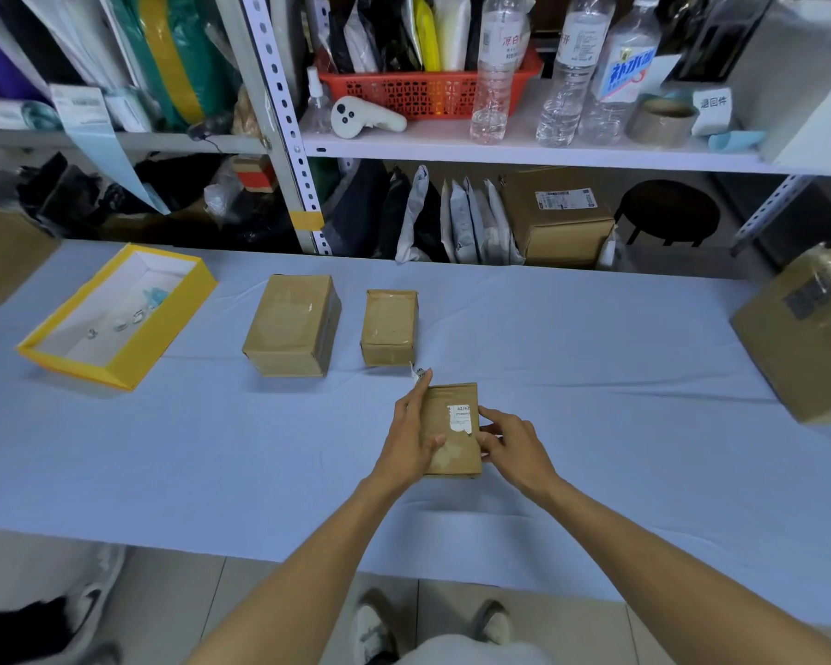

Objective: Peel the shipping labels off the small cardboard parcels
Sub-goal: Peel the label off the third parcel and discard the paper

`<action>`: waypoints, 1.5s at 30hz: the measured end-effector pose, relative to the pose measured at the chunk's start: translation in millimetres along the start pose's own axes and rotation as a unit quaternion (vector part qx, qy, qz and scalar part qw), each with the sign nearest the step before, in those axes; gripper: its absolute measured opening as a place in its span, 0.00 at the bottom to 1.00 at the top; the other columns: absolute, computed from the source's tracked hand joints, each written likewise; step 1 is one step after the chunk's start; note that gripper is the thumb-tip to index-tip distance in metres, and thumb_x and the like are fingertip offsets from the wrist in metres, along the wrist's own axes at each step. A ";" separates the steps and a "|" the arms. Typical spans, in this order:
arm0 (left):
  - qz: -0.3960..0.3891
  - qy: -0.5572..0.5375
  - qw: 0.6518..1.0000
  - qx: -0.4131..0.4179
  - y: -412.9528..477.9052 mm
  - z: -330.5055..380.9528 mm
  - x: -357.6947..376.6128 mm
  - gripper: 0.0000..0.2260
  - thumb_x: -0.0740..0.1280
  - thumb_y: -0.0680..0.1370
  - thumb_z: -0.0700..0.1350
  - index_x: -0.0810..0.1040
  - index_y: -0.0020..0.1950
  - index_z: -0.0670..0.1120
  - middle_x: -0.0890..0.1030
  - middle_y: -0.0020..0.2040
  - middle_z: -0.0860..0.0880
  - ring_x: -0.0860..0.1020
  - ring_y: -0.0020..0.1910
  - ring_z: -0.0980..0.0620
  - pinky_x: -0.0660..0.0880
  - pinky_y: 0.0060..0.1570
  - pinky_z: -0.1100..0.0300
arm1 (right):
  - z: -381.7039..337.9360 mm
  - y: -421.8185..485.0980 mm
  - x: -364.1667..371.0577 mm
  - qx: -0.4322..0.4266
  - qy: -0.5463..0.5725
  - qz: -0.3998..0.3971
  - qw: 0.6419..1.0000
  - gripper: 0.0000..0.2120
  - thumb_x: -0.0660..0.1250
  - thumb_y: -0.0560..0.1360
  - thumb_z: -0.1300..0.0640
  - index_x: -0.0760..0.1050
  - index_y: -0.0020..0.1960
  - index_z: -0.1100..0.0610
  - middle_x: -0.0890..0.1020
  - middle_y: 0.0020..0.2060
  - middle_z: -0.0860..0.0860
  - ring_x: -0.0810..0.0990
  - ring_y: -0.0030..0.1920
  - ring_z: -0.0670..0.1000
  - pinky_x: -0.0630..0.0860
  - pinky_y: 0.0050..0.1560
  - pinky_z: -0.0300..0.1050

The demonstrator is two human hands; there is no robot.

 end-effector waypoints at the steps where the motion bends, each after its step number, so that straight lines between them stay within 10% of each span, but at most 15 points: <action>1: 0.000 0.001 1.000 -0.001 0.1 -0.2 -0.1 0.44 0.63 0.66 0.69 0.48 0.77 0.59 0.64 0.70 0.47 0.67 0.67 0.53 0.64 0.59 0.69 | 0.6 0.4 1.3 -0.001 -0.011 -0.001 1.000 0.20 0.59 0.77 0.63 0.76 0.65 0.50 0.85 0.47 0.51 0.84 0.48 0.49 0.82 0.50 0.48; 12: 0.010 0.002 1.000 0.013 -6.3 1.4 -1.1 0.41 0.61 0.68 0.71 0.56 0.77 0.55 0.62 0.74 0.55 0.64 0.70 0.59 0.61 0.61 0.79 | 10.8 9.3 -2.2 0.044 -0.038 0.037 0.998 0.12 0.69 0.73 0.47 0.72 0.51 0.52 0.83 0.42 0.53 0.82 0.45 0.54 0.81 0.47 0.57; 19: -0.013 0.025 1.000 0.007 -8.2 10.4 1.4 0.22 0.64 0.72 0.45 0.69 0.66 0.55 0.63 0.65 0.64 0.63 0.70 0.55 0.65 0.67 0.64 | 9.0 10.6 -1.6 0.046 -0.036 0.054 0.997 0.16 0.56 0.78 0.40 0.72 0.44 0.52 0.82 0.39 0.53 0.82 0.42 0.56 0.81 0.44 0.59; 21: -0.012 0.033 0.999 -0.020 -6.2 7.5 4.0 0.16 0.64 0.73 0.38 0.75 0.60 0.50 0.62 0.63 0.63 0.64 0.69 0.55 0.64 0.60 0.75 | 21.7 14.9 1.5 0.049 -0.023 0.036 0.998 0.17 0.50 0.74 0.38 0.72 0.44 0.47 0.82 0.42 0.50 0.80 0.48 0.57 0.80 0.49 0.60; 28: 0.049 -0.031 0.995 -0.085 -6.4 10.7 15.3 0.08 0.74 0.69 0.42 0.80 0.45 0.51 0.64 0.67 0.51 0.70 0.55 0.69 0.66 0.50 0.77 | -1.5 -4.3 -2.7 0.046 0.008 0.014 0.999 0.18 0.52 0.70 0.54 0.77 0.52 0.46 0.85 0.46 0.53 0.84 0.47 0.56 0.79 0.53 0.58; 35: 0.101 -0.027 0.989 -0.102 -8.5 14.2 17.3 0.08 0.74 0.69 0.45 0.79 0.43 0.56 0.65 0.67 0.54 0.79 0.53 0.53 0.71 0.51 0.65 | -5.0 -12.9 1.3 0.012 0.012 -0.020 1.000 0.21 0.55 0.63 0.53 0.77 0.48 0.33 0.86 0.42 0.51 0.83 0.47 0.56 0.79 0.54 0.59; 45: 0.100 -0.014 0.990 -0.097 -7.9 13.2 17.7 0.09 0.72 0.70 0.42 0.77 0.34 0.55 0.63 0.69 0.53 0.80 0.53 0.52 0.77 0.56 0.54 | -1.0 -19.1 5.7 -0.019 0.023 -0.012 0.999 0.34 0.75 0.65 0.65 0.72 0.66 0.45 0.85 0.48 0.47 0.85 0.44 0.45 0.82 0.46 0.40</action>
Point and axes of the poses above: each hand's wrist, its own y-axis towards the middle knuckle, its own x-axis out of the palm, z = x × y, the point moved 8 cm from there along y, towards the middle knuckle
